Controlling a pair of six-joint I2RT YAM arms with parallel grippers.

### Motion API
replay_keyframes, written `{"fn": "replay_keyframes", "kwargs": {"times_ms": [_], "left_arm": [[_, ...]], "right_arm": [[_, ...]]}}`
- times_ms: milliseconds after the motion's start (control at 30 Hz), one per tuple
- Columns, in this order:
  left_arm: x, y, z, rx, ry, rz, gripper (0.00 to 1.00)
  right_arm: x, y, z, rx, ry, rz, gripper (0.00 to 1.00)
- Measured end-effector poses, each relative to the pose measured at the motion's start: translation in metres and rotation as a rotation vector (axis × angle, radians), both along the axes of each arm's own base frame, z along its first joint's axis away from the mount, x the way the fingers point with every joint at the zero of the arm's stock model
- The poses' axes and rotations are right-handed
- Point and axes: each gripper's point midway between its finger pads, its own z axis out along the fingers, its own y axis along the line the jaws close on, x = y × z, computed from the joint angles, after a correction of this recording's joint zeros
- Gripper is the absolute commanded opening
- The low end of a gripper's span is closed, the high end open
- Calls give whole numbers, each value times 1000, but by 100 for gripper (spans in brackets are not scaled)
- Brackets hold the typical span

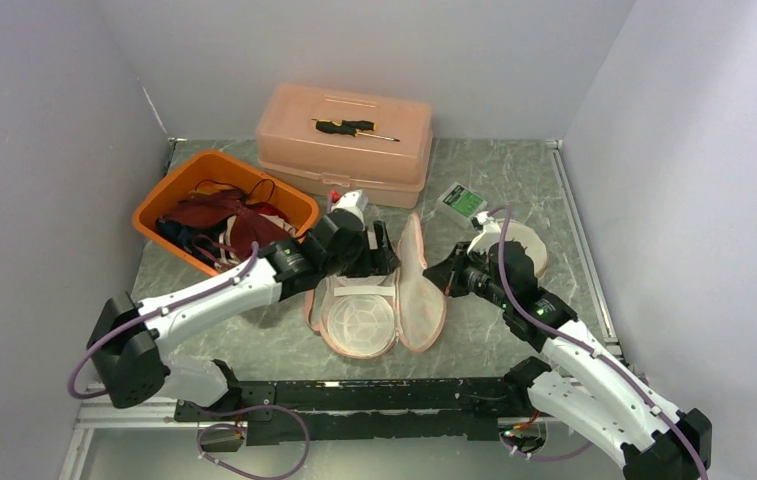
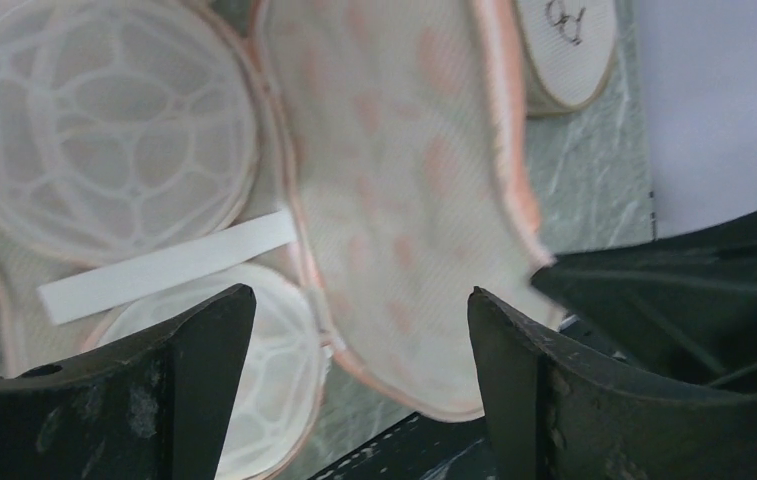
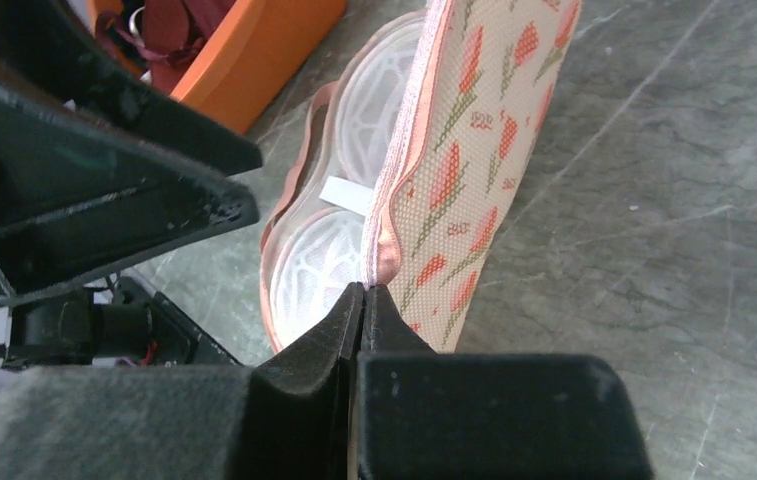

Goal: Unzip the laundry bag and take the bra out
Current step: Close the laundry bag at the center of the board.

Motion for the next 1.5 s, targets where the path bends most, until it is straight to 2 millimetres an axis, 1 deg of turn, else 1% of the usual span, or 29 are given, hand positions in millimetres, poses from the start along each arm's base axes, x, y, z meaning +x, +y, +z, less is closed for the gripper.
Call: {"fn": "replay_keyframes", "kwargs": {"times_ms": [67, 133, 233, 400, 467, 633, 833, 967, 1100, 1267, 1367, 1500], "left_arm": [[7, -13, 7, -23, 14, 1, 83], [10, -23, 10, -42, 31, 4, 83], [12, -33, 7, -69, 69, 9, 83], [13, -43, -7, -85, 134, 31, 82], [14, -47, -9, -91, 152, 40, 82], [17, -52, -1, -132, 160, 58, 83], [18, -52, 4, -156, 162, 77, 83], [19, -53, 6, -154, 165, 77, 78], [27, -64, 6, -150, 170, 75, 76], [30, -69, -5, -121, 194, 76, 68], [30, -69, -9, -104, 206, 78, 59], [29, -70, -10, -101, 213, 75, 45]], "right_arm": [[-1, 3, 1, 3, -5, 21, 0], [-2, 5, 2, 7, -10, 36, 0], [-4, 8, 3, 11, -19, 52, 0], [-6, 10, 2, 16, -19, 66, 0], [-6, 11, 2, 16, -19, 68, 0], [-5, 12, 3, 18, -22, 74, 0], [-6, 14, 3, 15, -26, 82, 0], [-6, 17, 3, 16, -28, 89, 0], [-7, 19, 1, 16, -28, 96, 0], [-8, 20, 2, 17, -30, 105, 0], [-8, 21, 2, 17, -30, 107, 0], [-9, 22, 2, 17, -30, 110, 0]]}}
